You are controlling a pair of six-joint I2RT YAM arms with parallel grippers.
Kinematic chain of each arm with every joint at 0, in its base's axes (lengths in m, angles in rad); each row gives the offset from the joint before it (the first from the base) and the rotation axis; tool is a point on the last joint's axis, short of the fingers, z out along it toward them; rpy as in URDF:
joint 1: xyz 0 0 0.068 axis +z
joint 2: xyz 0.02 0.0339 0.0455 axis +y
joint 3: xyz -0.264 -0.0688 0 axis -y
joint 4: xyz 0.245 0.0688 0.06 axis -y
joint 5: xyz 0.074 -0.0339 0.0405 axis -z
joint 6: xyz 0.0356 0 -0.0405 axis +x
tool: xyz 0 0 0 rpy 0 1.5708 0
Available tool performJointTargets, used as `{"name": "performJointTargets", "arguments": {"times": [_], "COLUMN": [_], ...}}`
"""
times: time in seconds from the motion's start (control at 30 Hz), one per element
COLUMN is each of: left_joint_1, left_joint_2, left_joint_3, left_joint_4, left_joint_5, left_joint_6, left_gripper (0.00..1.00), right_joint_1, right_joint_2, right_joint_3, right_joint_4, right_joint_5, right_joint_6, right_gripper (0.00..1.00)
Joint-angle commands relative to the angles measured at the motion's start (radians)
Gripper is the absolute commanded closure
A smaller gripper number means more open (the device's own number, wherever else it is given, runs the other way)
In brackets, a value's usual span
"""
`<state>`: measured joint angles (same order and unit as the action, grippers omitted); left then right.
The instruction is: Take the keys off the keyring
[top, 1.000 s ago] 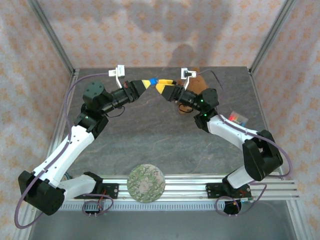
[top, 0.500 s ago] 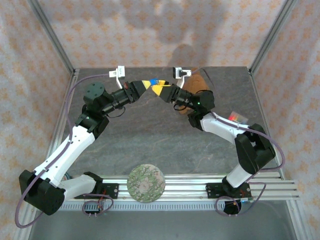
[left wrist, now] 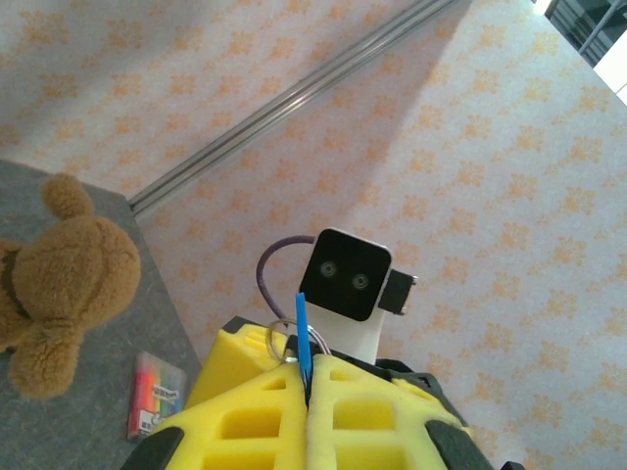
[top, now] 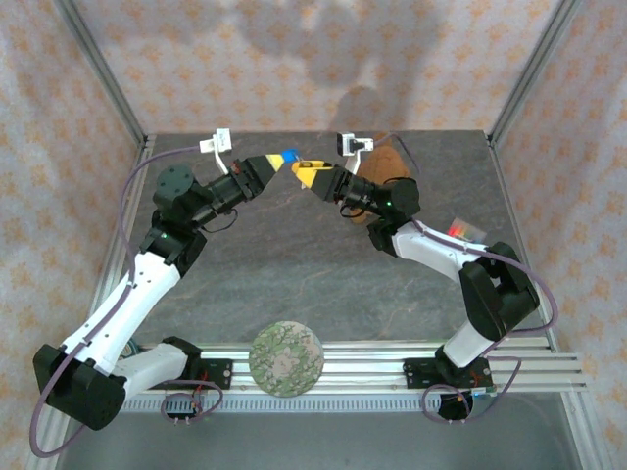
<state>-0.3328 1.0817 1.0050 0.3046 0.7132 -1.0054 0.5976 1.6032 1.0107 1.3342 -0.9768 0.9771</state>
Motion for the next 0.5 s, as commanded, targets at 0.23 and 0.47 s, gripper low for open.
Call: {"name": "performJointTargets", "arguments": {"times": [0.23,0.47], "left_joint_1": [0.012,0.014], "left_joint_2": [-0.046,-0.051], "left_joint_3": [-0.013,-0.015], "left_joint_4": [0.018,0.016], "left_joint_5": [-0.026,-0.023], "left_joint_6": [0.012,0.011], "left_gripper": [1.00,1.00], "right_joint_1": [0.002,0.001], "right_joint_2": [0.003,0.014], "right_joint_3": [-0.012,-0.002], "right_joint_4": [0.069,0.067], "right_joint_5": [0.005,0.012], "right_joint_6": [0.006,0.017], "right_gripper": [0.62,0.74]}}
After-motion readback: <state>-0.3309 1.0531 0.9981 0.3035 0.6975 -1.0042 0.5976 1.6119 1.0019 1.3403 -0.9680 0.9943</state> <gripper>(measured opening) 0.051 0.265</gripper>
